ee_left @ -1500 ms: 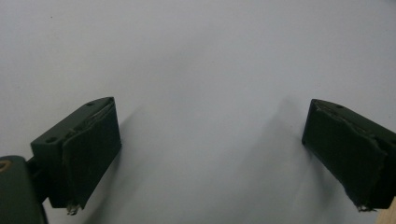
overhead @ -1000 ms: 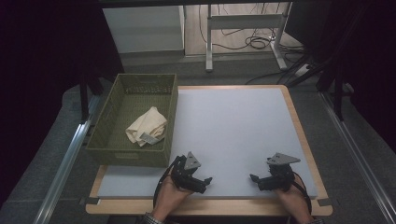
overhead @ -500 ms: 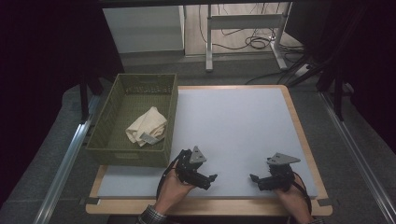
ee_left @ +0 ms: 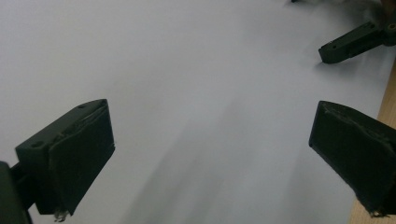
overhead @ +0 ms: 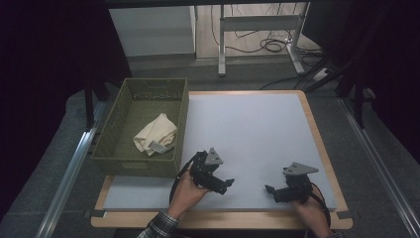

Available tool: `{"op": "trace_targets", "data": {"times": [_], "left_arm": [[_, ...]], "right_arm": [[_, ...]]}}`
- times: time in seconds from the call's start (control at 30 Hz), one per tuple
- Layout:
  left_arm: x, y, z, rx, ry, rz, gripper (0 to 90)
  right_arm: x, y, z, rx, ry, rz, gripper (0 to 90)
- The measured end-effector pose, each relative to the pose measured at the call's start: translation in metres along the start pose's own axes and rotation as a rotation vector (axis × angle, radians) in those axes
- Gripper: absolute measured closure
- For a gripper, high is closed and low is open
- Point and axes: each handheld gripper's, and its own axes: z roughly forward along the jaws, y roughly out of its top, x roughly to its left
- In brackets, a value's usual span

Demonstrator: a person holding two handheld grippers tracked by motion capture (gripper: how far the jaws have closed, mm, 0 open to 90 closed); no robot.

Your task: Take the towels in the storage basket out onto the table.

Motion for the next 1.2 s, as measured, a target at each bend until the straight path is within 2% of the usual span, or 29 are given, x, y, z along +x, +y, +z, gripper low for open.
{"op": "trace_targets", "data": {"times": [0.17, 0.33, 0.53, 0.77, 0.9, 1.2], "left_arm": [[0.002, 0.013, -0.001, -0.005, -0.013, 0.019, 0.1], [0.005, 0.021, 0.000, -0.015, -0.016, 0.014, 0.1], [0.010, 0.033, -0.001, -0.019, -0.038, 0.031, 0.4], [0.015, 0.042, -0.005, -0.031, -0.041, 0.037, 0.4], [0.019, 0.051, -0.010, -0.033, -0.043, 0.054, 0.8], [0.033, 0.060, -0.014, -0.045, -0.051, 0.042, 1.2]], "right_arm": [[0.000, 0.000, 0.000, 0.000, 0.000, -0.001, 2.2], [0.000, 0.000, 0.000, 0.000, 0.001, 0.000, 2.2], [0.000, 0.000, 0.000, 0.000, 0.000, -0.001, 2.2], [0.000, 0.000, 0.000, 0.002, 0.001, -0.001, 2.2], [0.000, 0.000, 0.000, -0.001, 0.000, -0.003, 2.2], [0.000, 0.000, 0.000, 0.000, 0.000, -0.002, 2.2]]}}
